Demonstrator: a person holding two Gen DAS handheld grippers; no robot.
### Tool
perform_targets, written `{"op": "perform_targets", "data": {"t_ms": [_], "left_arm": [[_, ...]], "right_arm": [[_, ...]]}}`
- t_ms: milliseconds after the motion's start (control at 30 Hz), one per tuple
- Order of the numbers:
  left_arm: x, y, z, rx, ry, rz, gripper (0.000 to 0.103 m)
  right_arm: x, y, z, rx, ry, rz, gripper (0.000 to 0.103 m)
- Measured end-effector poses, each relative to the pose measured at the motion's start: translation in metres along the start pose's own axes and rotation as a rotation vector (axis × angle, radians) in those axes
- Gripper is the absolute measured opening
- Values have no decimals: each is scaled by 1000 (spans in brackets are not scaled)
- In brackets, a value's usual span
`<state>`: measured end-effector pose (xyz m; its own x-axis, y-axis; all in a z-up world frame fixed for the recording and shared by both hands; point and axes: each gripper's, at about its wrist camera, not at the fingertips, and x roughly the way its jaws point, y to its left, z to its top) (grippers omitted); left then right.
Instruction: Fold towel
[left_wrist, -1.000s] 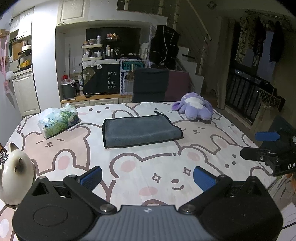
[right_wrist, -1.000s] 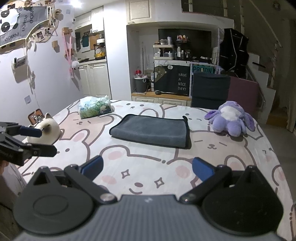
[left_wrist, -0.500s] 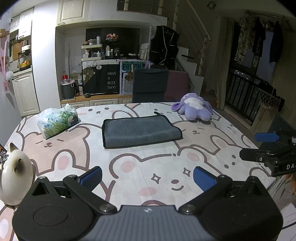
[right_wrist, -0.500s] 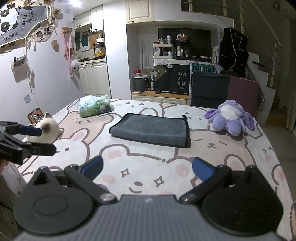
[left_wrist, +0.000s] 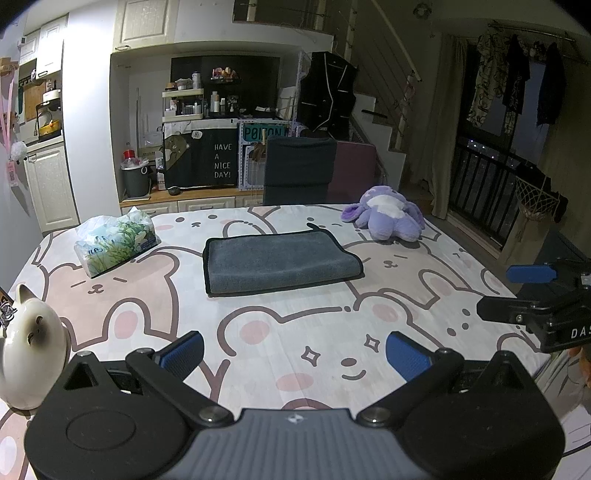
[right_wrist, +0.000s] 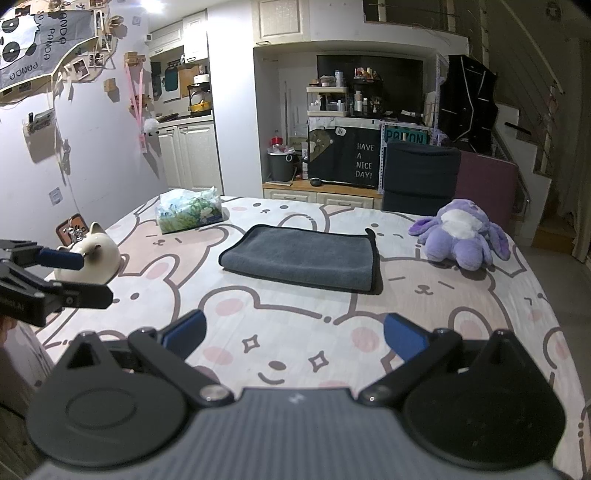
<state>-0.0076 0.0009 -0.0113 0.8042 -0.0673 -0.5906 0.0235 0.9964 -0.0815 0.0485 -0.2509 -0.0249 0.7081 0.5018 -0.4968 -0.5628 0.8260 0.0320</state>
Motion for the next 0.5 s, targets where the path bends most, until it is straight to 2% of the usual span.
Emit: {"op": "perform_targets", "data": {"t_ms": [500], "left_arm": [[0, 0, 0, 0, 0, -1, 103]], "right_arm": [[0, 1, 0, -1, 0, 1, 103]]}}
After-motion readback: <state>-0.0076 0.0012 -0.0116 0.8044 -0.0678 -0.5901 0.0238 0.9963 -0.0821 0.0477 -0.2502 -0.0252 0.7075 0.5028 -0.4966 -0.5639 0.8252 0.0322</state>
